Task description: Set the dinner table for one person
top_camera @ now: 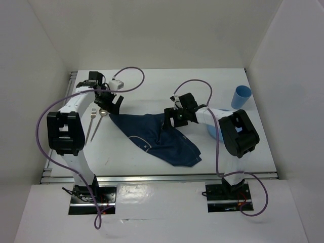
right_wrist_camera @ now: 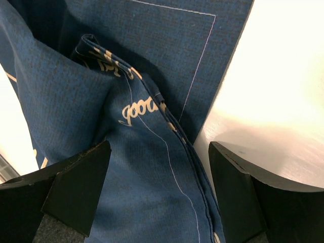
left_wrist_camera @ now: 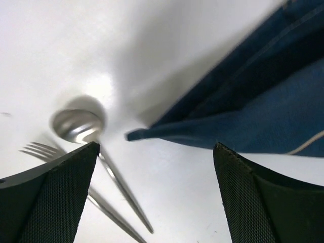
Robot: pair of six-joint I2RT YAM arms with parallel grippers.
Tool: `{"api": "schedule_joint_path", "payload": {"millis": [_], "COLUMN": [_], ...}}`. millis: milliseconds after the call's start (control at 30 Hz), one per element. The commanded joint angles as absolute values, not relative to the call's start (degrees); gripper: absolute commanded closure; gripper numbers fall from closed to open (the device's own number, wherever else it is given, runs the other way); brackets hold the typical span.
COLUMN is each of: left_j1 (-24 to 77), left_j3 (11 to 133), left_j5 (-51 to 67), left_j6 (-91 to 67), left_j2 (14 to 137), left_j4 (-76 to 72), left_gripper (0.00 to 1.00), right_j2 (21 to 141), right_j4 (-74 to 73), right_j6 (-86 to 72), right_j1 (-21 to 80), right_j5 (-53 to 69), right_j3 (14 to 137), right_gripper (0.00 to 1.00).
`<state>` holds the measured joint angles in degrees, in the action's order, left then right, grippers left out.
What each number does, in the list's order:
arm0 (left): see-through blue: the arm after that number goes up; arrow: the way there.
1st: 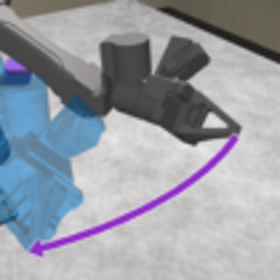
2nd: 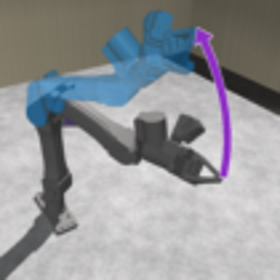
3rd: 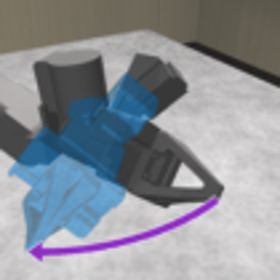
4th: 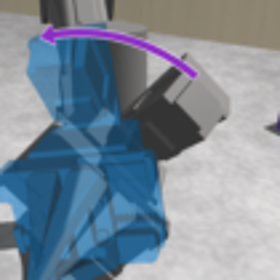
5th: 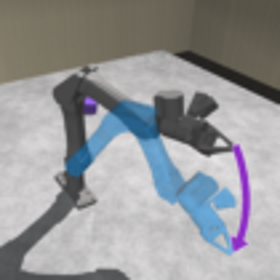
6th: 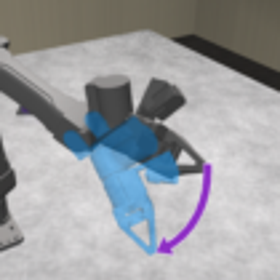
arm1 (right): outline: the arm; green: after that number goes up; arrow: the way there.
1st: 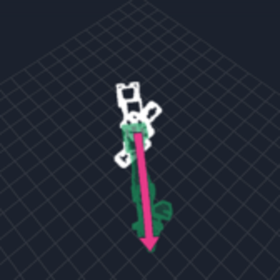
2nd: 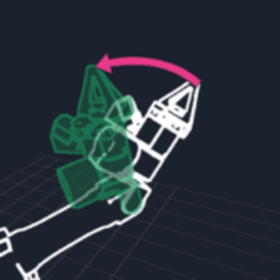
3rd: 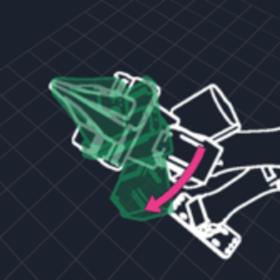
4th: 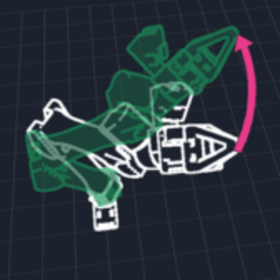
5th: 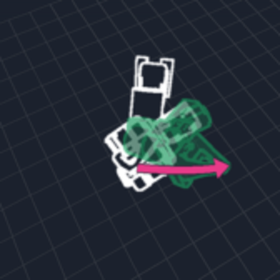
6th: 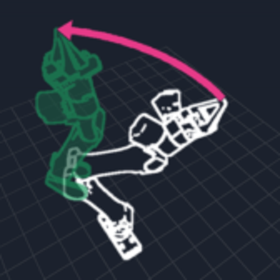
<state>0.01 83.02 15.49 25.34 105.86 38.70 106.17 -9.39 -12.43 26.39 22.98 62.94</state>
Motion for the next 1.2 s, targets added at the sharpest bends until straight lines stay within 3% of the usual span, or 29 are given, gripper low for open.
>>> {"api": "schedule_joint_path", "payload": {"millis": [0, 300, 467, 500, 600, 633, 667, 700, 867, 1167], "left_j1": [-2.20, -2.11, -2.11, -2.11, -1.58, -1.58, -1.58, -1.58, -1.58, -1.58], "left_j3": [90.08, 85.44, 80.34, 79.46, 78.22, 78.92, 79.53, 80.06, 82.52, 93.25], "left_j5": [20.29, 25.93, 29.27, 29.27, 28.04, 28.04, 28.04, 28.04, 26.38, 18.11], "left_j6": [25.92, 37.96, 39.64, 39.64, 36.40, 35.52, 34.81, 32.98, 27.52, 21.54], "left_j2": [111.68, 115.31, 113.30, 113.29, 113.37, 113.90, 114.43, 114.43, 109.62, 96.88], "left_j4": [43.67, 47.11, 47.11, 45.98, 44.47, 44.47, 45.08, 45.09, 44.47, 39.48], "left_gripper": [0.00, 0.00, 0.14, 0.20, 0.49, 0.63, 0.93, 1.00, 1.00, 1.00], "right_j2": [106.96, 106.96, 106.96, 106.96, 106.96, 106.96, 107.48, 107.49, 105.92, 95.29], "right_j4": [-7.47, -8.17, -8.70, -8.70, -8.17, -7.56, -7.56, -6.95, -6.42, -7.91], "right_j6": [-12.66, -12.13, -14.32, -14.33, -14.94, -15.46, -15.47, -15.99, -18.36, -13.20], "right_j1": [26.72, 27.25, 27.25, 27.25, 27.25, 27.25, 27.25, 27.25, 26.63, 18.73], "right_j5": [22.32, 21.98, 19.69, 19.69, 20.91, 21.70, 21.71, 22.41, 22.41, 16.10], "right_j3": [64.78, 64.78, 64.78, 64.78, 64.78, 64.78, 64.78, 64.78, 65.30, 80.92], "right_gripper": [0.14, 0.18, 0.28, 0.31, 0.49, 0.53, 0.58, 0.62, 1.00, 1.00]}}
